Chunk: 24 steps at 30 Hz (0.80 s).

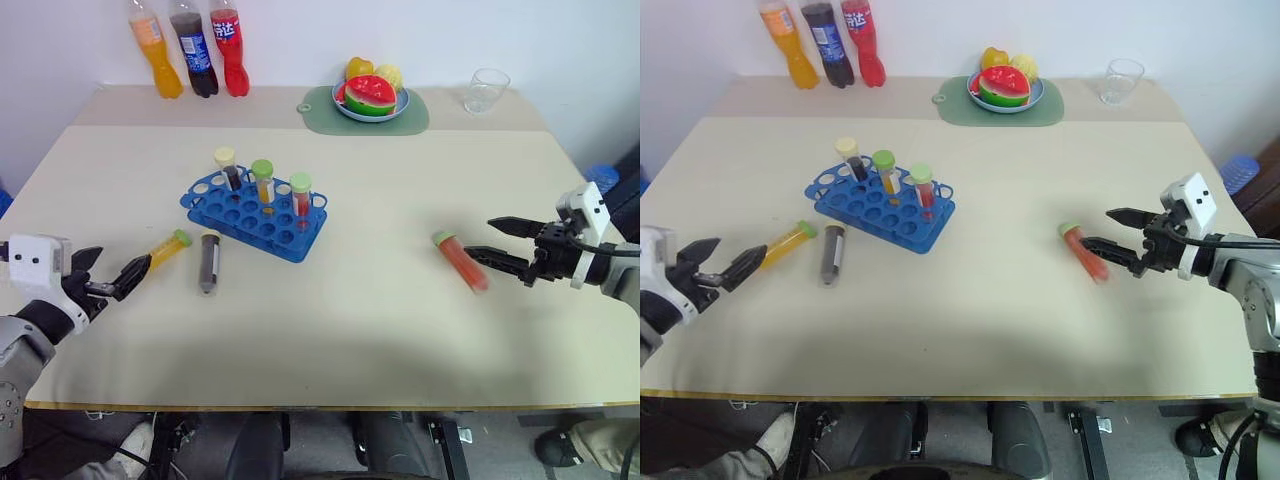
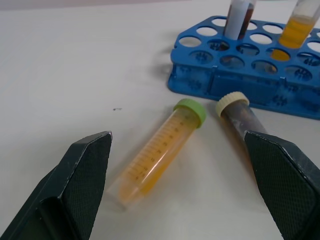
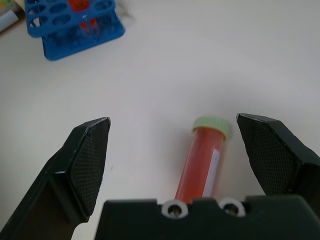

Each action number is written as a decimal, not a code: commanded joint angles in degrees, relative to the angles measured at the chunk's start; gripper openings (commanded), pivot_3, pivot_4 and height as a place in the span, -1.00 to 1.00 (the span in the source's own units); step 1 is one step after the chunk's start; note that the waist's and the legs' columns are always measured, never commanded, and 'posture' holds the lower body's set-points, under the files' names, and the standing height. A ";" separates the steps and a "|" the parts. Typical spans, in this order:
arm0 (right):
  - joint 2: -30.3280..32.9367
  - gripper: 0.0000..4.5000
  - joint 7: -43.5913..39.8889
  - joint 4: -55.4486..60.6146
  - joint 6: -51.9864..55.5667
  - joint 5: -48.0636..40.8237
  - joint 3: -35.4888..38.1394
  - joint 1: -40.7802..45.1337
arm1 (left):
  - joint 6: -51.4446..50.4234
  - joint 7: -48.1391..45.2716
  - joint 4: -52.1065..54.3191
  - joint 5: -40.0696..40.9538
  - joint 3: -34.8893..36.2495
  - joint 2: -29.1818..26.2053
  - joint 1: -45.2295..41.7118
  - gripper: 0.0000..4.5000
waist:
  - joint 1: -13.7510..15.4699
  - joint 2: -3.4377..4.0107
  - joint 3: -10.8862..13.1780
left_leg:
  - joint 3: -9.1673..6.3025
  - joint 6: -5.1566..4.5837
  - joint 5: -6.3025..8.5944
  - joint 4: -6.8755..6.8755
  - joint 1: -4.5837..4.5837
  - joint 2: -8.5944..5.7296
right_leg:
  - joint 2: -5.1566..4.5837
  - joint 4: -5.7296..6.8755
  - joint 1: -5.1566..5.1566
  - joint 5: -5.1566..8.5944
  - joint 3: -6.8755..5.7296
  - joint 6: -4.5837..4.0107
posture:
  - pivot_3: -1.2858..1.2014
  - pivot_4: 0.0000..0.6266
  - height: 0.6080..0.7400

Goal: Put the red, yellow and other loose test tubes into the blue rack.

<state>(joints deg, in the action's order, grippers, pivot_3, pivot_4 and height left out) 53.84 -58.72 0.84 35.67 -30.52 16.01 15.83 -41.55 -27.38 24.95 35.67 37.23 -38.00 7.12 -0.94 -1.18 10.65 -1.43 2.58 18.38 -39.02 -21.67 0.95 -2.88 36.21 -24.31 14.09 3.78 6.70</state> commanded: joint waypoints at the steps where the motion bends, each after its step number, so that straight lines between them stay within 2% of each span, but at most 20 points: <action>1: -0.86 1.00 -0.10 0.00 -1.81 0.27 0.21 -0.15 | 0.78 0.37 1.71 0.50 1.60 -0.29 0.27 0.93 | 0.01 0.00 0.00 | 0.00 0.00 0.00 0.00 0.00 0.00 | 0.00 0.00 0.00 0.00 0.00 0.00 | 0.03 -0.52 0.91; 14: -3.53 1.00 4.92 1.10 0.81 1.53 -2.50 1.84 | 1.53 -0.10 0.91 1.46 2.92 -1.38 -0.72 0.93 | -0.01 0.00 0.00 | 0.01 0.00 0.00 -0.01 0.01 0.00 | 0.00 0.01 0.00 0.00 0.00 0.00 | 0.03 -0.52 0.91; 20: -2.40 1.00 8.28 8.96 11.07 0.12 -6.93 5.36 | 1.48 -0.18 2.23 2.69 -2.66 0.12 -4.72 0.93 | -0.02 0.02 -0.01 | -0.01 0.00 0.00 -0.01 0.02 0.00 | 0.01 0.03 0.00 0.00 0.00 0.00 | 0.03 -0.52 0.91; 24: -0.59 1.00 12.14 14.79 21.09 0.32 -10.36 7.80 | 1.37 -4.88 5.20 4.66 -9.29 -0.59 -5.73 0.93 | 0.08 0.01 -0.02 | -0.02 0.00 0.00 -0.03 -0.02 0.00 | 0.00 0.02 0.00 0.00 0.00 0.00 | 0.03 -0.52 0.91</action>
<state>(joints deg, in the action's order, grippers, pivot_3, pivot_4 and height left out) 51.95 -48.16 12.83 53.01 -29.76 5.44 22.31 -40.79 -30.50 27.47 38.93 29.62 -38.03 1.88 -0.86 -1.17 10.63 -1.46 2.58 18.38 -39.04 -21.69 0.94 -2.90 36.23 -24.32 14.09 3.78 6.70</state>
